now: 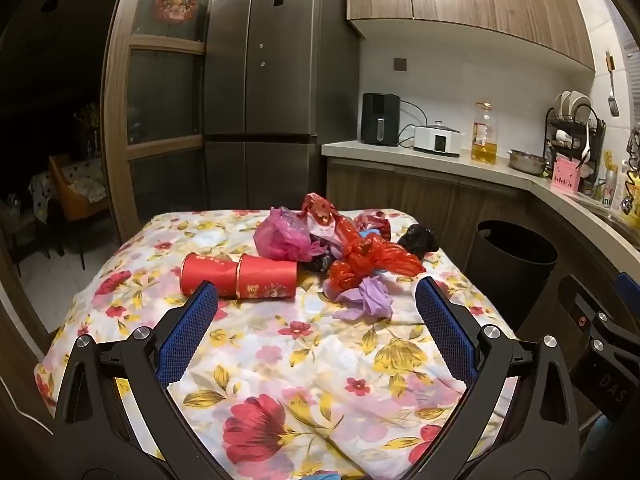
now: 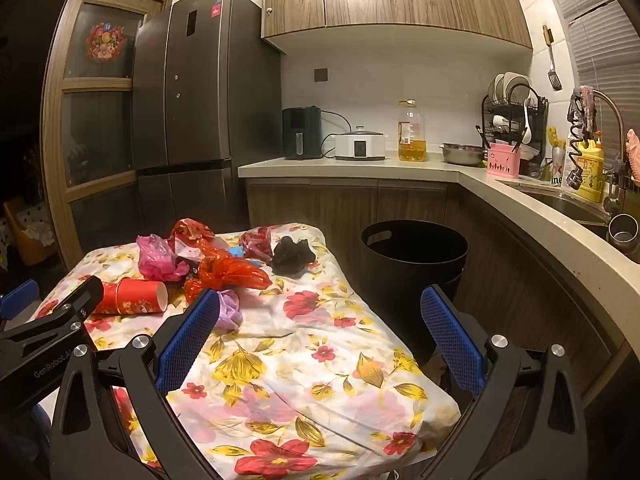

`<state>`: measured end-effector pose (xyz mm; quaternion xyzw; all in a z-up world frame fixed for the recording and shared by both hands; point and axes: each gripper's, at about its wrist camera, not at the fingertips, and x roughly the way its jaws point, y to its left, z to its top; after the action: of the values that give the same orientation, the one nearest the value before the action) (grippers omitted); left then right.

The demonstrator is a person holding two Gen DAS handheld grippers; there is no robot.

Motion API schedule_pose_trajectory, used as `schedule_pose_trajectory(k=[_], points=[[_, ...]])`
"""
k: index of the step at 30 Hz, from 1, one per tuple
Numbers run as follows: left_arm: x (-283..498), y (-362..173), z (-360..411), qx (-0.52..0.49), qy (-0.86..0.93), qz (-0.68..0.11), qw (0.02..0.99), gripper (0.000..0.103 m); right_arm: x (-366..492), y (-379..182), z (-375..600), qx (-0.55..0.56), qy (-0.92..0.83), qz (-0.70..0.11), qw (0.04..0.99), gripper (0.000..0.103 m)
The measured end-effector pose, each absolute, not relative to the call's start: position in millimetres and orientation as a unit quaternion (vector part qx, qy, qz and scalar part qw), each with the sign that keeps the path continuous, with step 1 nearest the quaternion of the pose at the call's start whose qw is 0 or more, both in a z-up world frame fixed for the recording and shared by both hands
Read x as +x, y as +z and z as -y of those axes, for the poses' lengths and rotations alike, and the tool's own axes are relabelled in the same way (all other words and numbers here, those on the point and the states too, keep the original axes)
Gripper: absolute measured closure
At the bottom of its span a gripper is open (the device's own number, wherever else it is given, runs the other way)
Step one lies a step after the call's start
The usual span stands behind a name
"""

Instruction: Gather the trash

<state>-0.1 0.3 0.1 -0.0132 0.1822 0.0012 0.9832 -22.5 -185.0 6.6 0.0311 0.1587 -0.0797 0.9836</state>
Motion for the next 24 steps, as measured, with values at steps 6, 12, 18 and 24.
schedule_pose_trajectory(k=[6, 12, 18, 24], points=[[-0.4, 3.8, -0.2, -0.01, 0.002, -0.18, 0.984, 0.006, -23.0, 6.4, 185.6, 0.032, -0.08, -0.158, 0.984, 0.005], [-0.8, 3.2, 0.1, -0.01, 0.001, -0.178, 0.984, 0.006, -22.9, 5.7, 186.4, 0.034, -0.08, -0.159, 0.983, 0.005], [-2.8, 4.3, 0.6, -0.011, 0.001, -0.178, 0.984, 0.006, -23.2, 5.4, 185.6, 0.035, -0.079, -0.159, 0.984, 0.005], [-3.0, 3.7, 1.5, -0.009, 0.001, -0.176, 0.984, 0.006, -23.2, 4.9, 185.3, 0.035, -0.079, -0.159, 0.983, 0.005]])
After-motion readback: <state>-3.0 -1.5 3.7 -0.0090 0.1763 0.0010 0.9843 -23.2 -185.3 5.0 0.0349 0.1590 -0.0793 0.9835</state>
